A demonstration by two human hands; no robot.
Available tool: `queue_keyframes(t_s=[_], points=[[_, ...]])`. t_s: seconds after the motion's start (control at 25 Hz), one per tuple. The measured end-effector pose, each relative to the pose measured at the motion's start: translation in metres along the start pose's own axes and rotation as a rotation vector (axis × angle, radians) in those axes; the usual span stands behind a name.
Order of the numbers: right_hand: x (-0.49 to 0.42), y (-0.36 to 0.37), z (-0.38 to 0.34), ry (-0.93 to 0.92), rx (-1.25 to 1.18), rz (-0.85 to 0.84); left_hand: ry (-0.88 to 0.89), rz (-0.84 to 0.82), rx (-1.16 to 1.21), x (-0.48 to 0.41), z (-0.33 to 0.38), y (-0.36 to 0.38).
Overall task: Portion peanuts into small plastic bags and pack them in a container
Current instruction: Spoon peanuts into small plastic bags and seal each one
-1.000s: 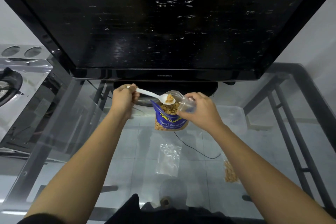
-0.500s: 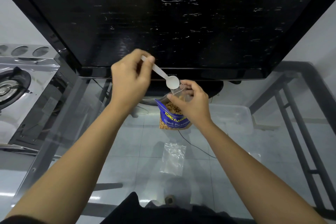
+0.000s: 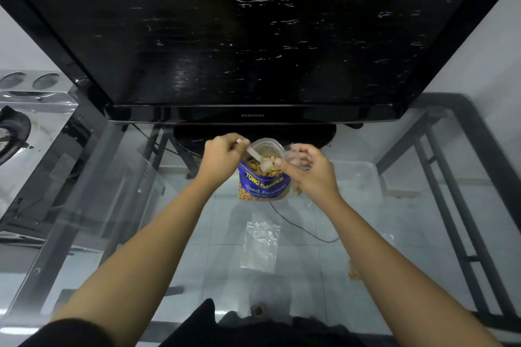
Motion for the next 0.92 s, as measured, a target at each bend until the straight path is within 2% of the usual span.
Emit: queue_keyframes(t_s=[0.08, 0.32, 0.6, 0.72, 0.8, 0.92], points=[[-0.001, 0.002, 0.001, 0.006, 0.003, -0.018, -0.275, 0.099, 0.117, 0.007, -0.023, -0.002], [-0.005, 0.003, 0.01, 0.064, -0.047, -0.079, -0.588, 0.132, 0.413, 0.019, -0.045, 0.015], [-0.011, 0.002, 0.014, 0.061, -0.074, -0.107, -0.667, 0.178, 0.589, 0.023, -0.06, 0.02], [-0.01, -0.009, 0.006, 0.031, -0.103, -0.064, -0.704, 0.209, 0.674, 0.022, -0.067, 0.017], [-0.008, -0.02, -0.004, -0.01, -0.021, -0.007, -0.731, 0.237, 0.724, 0.023, -0.073, 0.013], [-0.005, -0.022, -0.024, -0.134, 0.291, 0.041, -0.75, 0.271, 0.734, 0.024, -0.081, 0.001]])
Point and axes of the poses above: each hand's wrist, its own x-axis away from the middle knuckle, its own y-axis out of the palm, z = x × y, the point moved 10 cm from there along -x, towards the middle knuckle, and after that the axes turned 7 degrees about y, right-handed, at the moved point
